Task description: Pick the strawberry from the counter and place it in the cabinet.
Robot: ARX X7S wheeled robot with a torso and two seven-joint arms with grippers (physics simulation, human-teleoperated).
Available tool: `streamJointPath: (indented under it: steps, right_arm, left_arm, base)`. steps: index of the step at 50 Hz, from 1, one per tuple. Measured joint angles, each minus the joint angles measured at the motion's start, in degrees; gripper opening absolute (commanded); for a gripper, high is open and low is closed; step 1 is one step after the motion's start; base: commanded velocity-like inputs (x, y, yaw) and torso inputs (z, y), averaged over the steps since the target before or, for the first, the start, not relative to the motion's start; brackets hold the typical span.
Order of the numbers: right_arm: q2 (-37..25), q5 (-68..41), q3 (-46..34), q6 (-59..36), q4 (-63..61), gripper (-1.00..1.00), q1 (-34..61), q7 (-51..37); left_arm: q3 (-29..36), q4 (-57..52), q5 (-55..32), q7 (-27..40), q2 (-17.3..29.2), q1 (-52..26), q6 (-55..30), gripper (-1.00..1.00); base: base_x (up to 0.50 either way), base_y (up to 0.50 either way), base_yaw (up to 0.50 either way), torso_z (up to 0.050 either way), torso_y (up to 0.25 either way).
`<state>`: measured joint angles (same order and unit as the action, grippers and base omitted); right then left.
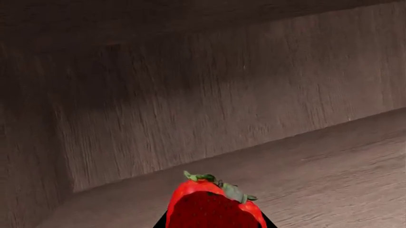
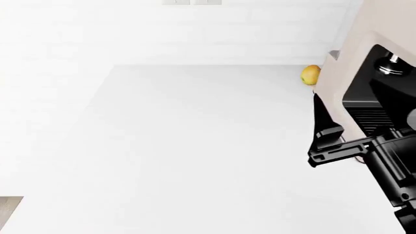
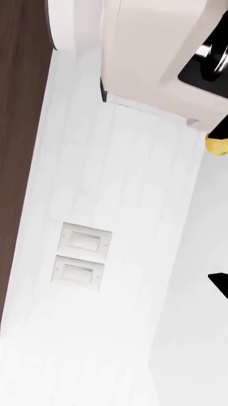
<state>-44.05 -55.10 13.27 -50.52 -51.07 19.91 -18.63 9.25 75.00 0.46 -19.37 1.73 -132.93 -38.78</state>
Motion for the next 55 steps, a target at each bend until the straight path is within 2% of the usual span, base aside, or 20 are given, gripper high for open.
streamJointPath:
  steps: [11, 28, 29, 42, 55]
  right_arm:
    - [-0.4, 1.4, -1.1, 0.7, -0.2, 1.0, 0.0, 0.7]
    - [-1.7, -3.6, -0.4, -1.8, -2.6, 1.0, 1.9, -2.7]
    - [-1.7, -3.7, -0.3, -1.7, -2.7, 1.0, 1.9, -2.8]
    - [-1.6, -1.8, 0.2, 0.6, -2.7, 1.0, -0.5, -1.1]
    - [-0.9, 2.1, -0.6, 4.2, -1.2, 1.0, -2.8, 2.2]
  left_arm:
    - [2.0, 0.0, 0.0, -0.5, -0.3, -1.0, 0.0, -1.0]
    - [2.2, 0.0, 0.6, -0.5, -0.5, -1.7, 0.2, -1.0]
    - [2.2, 0.0, 0.5, -0.4, -0.5, -1.7, 0.2, 1.0]
    - [1.7, 0.0, 0.7, 1.9, -0.3, -1.9, 1.0, 1.0]
    - [-3.7, -5.3, 9.6, -1.5, -0.3, -2.0, -0.8, 1.0]
  base:
    - [0.37, 0.0, 0.0, 0.0, 0.0]
    - [0.0, 0.0, 0.0, 0.0, 0.0]
    - [0.0, 0.0, 0.0, 0.0, 0.0]
    - [0.0, 0.0, 0.0, 0.0, 0.0]
    - [0.0, 0.0, 0.0, 0.0, 0.0]
